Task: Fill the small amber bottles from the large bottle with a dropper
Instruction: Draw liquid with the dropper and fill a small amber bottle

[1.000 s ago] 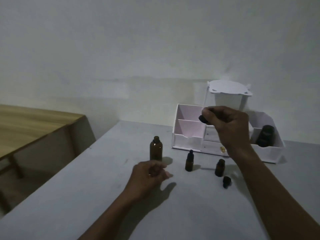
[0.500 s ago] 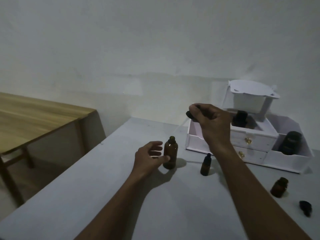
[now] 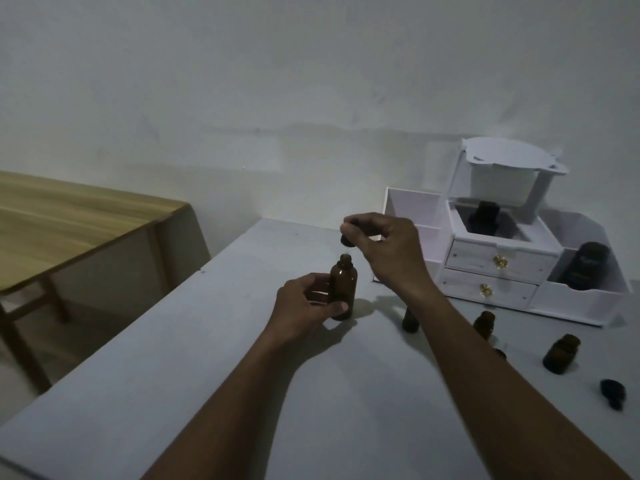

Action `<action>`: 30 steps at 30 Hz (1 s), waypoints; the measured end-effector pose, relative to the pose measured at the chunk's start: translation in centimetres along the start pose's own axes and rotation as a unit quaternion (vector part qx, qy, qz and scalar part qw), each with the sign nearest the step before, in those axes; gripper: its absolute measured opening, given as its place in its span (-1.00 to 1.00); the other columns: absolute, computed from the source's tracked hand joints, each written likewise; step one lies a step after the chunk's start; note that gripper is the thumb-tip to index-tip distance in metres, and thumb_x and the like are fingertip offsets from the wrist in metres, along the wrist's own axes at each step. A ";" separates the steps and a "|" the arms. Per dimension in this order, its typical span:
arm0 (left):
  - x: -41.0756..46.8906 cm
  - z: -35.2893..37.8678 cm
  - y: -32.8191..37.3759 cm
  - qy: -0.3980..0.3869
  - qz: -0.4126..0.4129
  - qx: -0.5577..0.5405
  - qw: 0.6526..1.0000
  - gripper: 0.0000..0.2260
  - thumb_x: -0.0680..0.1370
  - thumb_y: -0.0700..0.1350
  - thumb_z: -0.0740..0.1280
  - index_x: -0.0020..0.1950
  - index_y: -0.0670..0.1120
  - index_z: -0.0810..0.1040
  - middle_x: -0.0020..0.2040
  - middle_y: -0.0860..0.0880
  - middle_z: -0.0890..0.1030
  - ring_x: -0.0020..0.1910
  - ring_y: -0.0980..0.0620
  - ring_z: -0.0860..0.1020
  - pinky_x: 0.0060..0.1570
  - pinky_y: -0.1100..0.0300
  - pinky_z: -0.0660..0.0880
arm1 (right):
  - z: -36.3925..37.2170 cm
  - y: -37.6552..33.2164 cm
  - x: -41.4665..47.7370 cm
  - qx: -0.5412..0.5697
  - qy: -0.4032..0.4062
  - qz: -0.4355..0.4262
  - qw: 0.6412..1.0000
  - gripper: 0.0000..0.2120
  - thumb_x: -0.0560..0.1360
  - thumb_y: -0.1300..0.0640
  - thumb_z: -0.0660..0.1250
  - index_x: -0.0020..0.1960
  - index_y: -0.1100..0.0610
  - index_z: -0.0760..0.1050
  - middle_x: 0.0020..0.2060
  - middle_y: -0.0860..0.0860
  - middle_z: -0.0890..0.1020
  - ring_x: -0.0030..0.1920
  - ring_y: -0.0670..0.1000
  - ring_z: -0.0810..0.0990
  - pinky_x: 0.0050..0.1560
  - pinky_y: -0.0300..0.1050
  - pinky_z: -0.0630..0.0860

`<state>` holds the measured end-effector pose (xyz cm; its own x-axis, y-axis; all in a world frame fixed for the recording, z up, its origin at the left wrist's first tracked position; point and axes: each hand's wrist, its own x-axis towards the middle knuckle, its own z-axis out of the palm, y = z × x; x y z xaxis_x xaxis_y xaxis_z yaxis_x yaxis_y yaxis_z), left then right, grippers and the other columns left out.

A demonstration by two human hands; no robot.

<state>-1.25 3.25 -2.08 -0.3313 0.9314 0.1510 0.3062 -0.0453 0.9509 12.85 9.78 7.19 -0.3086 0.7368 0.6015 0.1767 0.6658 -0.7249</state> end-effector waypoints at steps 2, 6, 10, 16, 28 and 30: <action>-0.2 0.0 0.1 -0.005 -0.002 0.004 1.000 -0.58 0.40 -0.12 0.61 0.22 0.01 0.62 -0.05 0.21 0.66 -0.09 0.24 0.64 -0.09 0.35 0.55 | 0.7 0.8 -0.5 -0.020 -0.012 0.005 1.000 -0.85 0.49 0.07 0.46 0.04 0.06 0.68 -0.21 -0.17 0.68 -0.18 -0.30 0.65 -0.18 -0.54 0.48; -0.6 0.0 0.3 -0.001 -0.011 -0.007 1.000 -0.61 0.40 -0.14 0.61 0.19 -0.01 0.63 -0.05 0.19 0.68 -0.12 0.21 0.66 -0.28 0.41 0.55 | 1.3 1.9 -0.9 -0.034 -0.018 0.024 0.999 -0.87 0.48 0.07 0.47 0.01 0.06 0.70 -0.19 -0.18 0.68 -0.17 -0.34 0.63 -0.15 -0.55 0.47; -0.8 0.1 0.3 0.005 -0.021 -0.026 0.999 -0.60 0.37 -0.18 0.62 0.19 -0.06 0.66 -0.05 0.12 0.72 -0.12 0.16 0.69 -0.25 0.33 0.60 | 1.3 2.2 -1.1 -0.034 -0.019 0.030 0.999 -0.86 0.49 0.09 0.46 0.01 0.09 0.70 -0.19 -0.17 0.66 -0.19 -0.41 0.59 -0.16 -0.57 0.44; -0.8 0.2 0.3 0.003 -0.029 -0.038 0.999 -0.57 0.36 -0.18 0.63 0.20 -0.07 0.66 -0.02 0.09 0.73 -0.09 0.11 0.70 -0.14 0.21 0.66 | 1.3 2.4 -1.2 -0.029 -0.012 0.030 0.999 -0.87 0.48 0.09 0.47 0.00 0.09 0.70 -0.21 -0.17 0.66 -0.21 -0.40 0.60 -0.18 -0.57 0.44; -0.8 0.6 0.4 0.001 -0.042 -0.034 0.999 -0.58 0.39 -0.15 0.62 0.21 -0.03 0.64 0.06 0.06 0.71 0.03 0.01 0.67 0.03 0.08 0.65 | 1.7 2.1 -1.1 -0.045 0.014 0.020 0.999 -0.91 0.48 0.15 0.47 -0.07 0.15 0.71 -0.25 -0.09 0.67 -0.25 -0.28 0.60 -0.20 -0.60 0.41; -0.7 0.6 0.3 0.004 -0.049 -0.037 0.998 -0.59 0.38 -0.15 0.62 0.20 -0.02 0.65 0.05 0.06 0.71 0.03 0.01 0.67 0.08 -0.01 0.65 | 1.7 2.1 -1.1 -0.046 0.018 0.020 0.999 -0.92 0.48 0.16 0.47 -0.08 0.16 0.71 -0.26 -0.09 0.67 -0.25 -0.28 0.59 -0.21 -0.61 0.40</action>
<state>-0.39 2.76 -2.03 -0.3633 0.9298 0.0589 0.2063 0.0186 0.9783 11.94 10.17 4.39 -0.2665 0.7660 0.5850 0.2740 0.6421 -0.7160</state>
